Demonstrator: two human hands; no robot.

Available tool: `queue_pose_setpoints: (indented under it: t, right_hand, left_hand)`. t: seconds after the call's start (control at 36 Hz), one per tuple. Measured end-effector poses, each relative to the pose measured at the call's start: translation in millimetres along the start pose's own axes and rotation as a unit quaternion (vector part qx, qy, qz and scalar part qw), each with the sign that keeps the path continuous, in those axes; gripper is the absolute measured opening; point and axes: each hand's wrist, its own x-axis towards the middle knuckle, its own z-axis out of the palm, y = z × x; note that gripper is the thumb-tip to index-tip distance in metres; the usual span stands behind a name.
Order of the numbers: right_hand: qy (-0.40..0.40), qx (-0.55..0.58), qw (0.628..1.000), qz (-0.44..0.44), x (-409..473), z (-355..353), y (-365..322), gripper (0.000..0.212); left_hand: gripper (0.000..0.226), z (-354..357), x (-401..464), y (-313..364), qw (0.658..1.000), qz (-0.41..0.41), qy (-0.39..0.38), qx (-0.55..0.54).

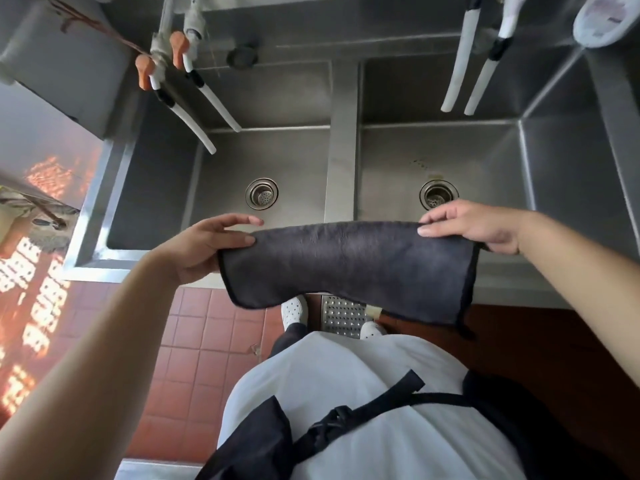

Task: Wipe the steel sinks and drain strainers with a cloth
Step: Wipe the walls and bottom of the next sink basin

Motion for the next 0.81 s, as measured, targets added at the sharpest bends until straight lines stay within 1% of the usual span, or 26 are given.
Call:
queue_pose_setpoints:
  t: [0.06, 0.08, 0.11, 0.14, 0.22, 0.31, 0.36, 0.42, 0.44, 0.47, 0.5, 0.53, 0.56, 0.58, 0.61, 0.64, 0.67, 0.69, 0.72, 0.75, 0.78, 0.81]
  right_hand:
    - [0.081, 0.010, 0.997, 0.010, 21.1, 3.9, 2.8, 0.010]
    - [0.128, 0.013, 0.991, 0.022, 33.0, 8.1, 6.9, 0.007]
    - [0.166, 0.015, 0.985, 0.039, 43.9, 13.6, 12.3, 0.006]
    - [0.192, 0.018, 0.980, 0.054, 53.7, 20.3, 18.7, 0.012]
    - [0.247, -0.004, 0.965, 0.092, 71.7, 40.5, 39.1, 0.039]
    - [0.287, -0.009, 0.951, 0.113, 78.6, 56.2, 52.2, 0.053]
    - [0.289, -0.039, 0.946, 0.140, 79.5, 64.9, 56.4, 0.056]
    - [0.278, -0.093, 0.939, 0.179, 77.7, 69.5, 56.1, 0.048]
    - [0.268, -0.108, 0.936, 0.199, 76.9, 70.3, 54.5, 0.049]
    - [0.257, -0.115, 0.934, 0.221, 78.2, 69.4, 54.0, 0.058]
    - [0.246, -0.113, 0.931, 0.245, 79.1, 68.8, 52.6, 0.071]
    - [0.240, -0.105, 0.928, 0.263, 82.1, 67.1, 52.9, 0.085]
    - [0.238, -0.088, 0.928, 0.274, 84.7, 66.1, 52.0, 0.093]
    - [0.237, -0.066, 0.929, 0.276, 87.9, 66.0, 50.9, 0.090]
    - [0.239, -0.047, 0.930, 0.276, 89.9, 66.5, 48.6, 0.079]
    - [0.241, -0.029, 0.933, 0.266, 92.8, 66.7, 47.0, 0.061]
    - [0.241, -0.023, 0.936, 0.254, 95.7, 66.6, 44.4, 0.043]
    - [0.244, -0.023, 0.939, 0.241, 99.1, 65.6, 43.5, 0.031]
    - [0.250, -0.026, 0.940, 0.231, 102.2, 63.8, 41.2, 0.025]
    - [0.265, -0.021, 0.939, 0.218, 105.2, 60.9, 38.9, 0.023]
    - [0.281, -0.012, 0.937, 0.206, 106.7, 57.9, 35.3, 0.018]
    - [0.293, 0.005, 0.938, 0.187, 107.1, 55.1, 32.1, 0.013]
  left_hand:
    - [0.033, -1.6, 16.5, -7.6, 0.995, 0.002, 0.100, 0.000]
    - [0.032, -0.6, 25.3, -13.3, 0.990, -0.001, 0.141, 0.004]
    - [0.035, 0.9, 33.6, -20.3, 0.985, -0.009, 0.170, 0.008]
    - [0.039, 2.6, 40.2, -28.0, 0.982, -0.017, 0.186, 0.013]
    - [0.047, 5.6, 53.4, -50.1, 0.977, -0.026, 0.207, 0.042]
    - [0.046, 5.9, 63.4, -62.5, 0.970, -0.027, 0.228, 0.083]
    - [0.049, 5.2, 66.7, -66.1, 0.963, -0.029, 0.222, 0.148]
    - [0.056, 2.7, 69.0, -69.0, 0.954, -0.037, 0.214, 0.209]
    - [0.059, 1.2, 70.6, -70.7, 0.944, -0.043, 0.213, 0.247]
    - [0.061, 0.5, 72.2, -70.7, 0.920, -0.056, 0.220, 0.319]
    - [0.064, -0.6, 73.5, -70.1, 0.878, -0.074, 0.230, 0.414]
    - [0.068, -1.6, 74.8, -68.3, 0.827, -0.093, 0.234, 0.503]
    - [0.074, -2.5, 76.7, -65.9, 0.790, -0.110, 0.229, 0.558]
    - [0.078, -3.1, 77.7, -62.0, 0.768, -0.128, 0.214, 0.589]
    - [0.078, -3.1, 77.9, -57.7, 0.756, -0.139, 0.192, 0.610]
    - [0.071, -4.4, 79.4, -54.4, 0.738, -0.146, 0.155, 0.641]
    - [0.058, -4.8, 81.8, -50.7, 0.723, -0.146, 0.121, 0.664]
    - [0.048, -4.9, 84.8, -47.5, 0.704, -0.151, 0.084, 0.689]
    - [0.045, -3.9, 87.9, -43.4, 0.716, -0.161, 0.076, 0.675]
    - [0.047, -2.1, 90.5, -38.7, 0.717, -0.178, 0.062, 0.671]
    - [0.050, -0.4, 93.5, -36.1, 0.755, -0.179, 0.078, 0.626]
    - [0.047, 1.7, 96.7, -33.3, 0.791, -0.160, 0.072, 0.586]
